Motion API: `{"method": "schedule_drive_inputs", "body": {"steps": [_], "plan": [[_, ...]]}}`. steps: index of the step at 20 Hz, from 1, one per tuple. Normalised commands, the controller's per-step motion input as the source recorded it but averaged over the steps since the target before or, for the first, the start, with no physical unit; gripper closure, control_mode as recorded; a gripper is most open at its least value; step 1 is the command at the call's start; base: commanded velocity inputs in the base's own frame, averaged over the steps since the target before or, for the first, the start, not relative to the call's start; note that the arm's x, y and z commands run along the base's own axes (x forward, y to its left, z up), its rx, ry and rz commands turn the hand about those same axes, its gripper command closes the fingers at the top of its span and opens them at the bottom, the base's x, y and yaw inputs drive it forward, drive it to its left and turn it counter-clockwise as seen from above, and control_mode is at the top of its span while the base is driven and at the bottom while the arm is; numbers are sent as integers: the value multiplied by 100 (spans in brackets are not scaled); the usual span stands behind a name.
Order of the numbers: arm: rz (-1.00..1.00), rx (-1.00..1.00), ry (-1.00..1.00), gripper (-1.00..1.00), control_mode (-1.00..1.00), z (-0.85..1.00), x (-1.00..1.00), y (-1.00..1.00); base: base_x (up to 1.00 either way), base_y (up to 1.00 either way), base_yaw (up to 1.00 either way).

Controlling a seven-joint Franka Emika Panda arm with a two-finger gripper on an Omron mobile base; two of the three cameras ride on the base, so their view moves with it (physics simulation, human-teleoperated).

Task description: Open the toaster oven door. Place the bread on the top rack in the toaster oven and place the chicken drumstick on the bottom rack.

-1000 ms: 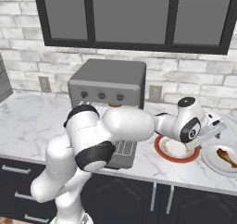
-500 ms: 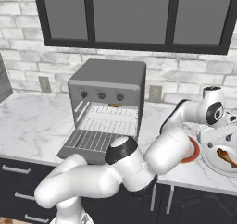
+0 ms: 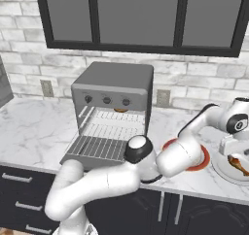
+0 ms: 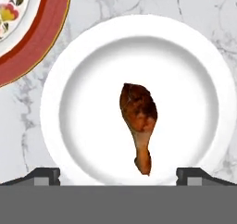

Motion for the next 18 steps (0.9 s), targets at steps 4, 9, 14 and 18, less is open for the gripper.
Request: {"method": "schedule_drive_inputs", "body": {"steps": [4,9,14,18], "plan": [[15,4,-4,-100,-100,-44,49,-17,0,0,0],[13,3,-2,-100,-100,-26,37,-39,0,0,0],[10,6,0,-100,-100,-17,24,-48,0,0,0],[2,10,0,-100,-100,-19,6,-53,0,0,0]]}}
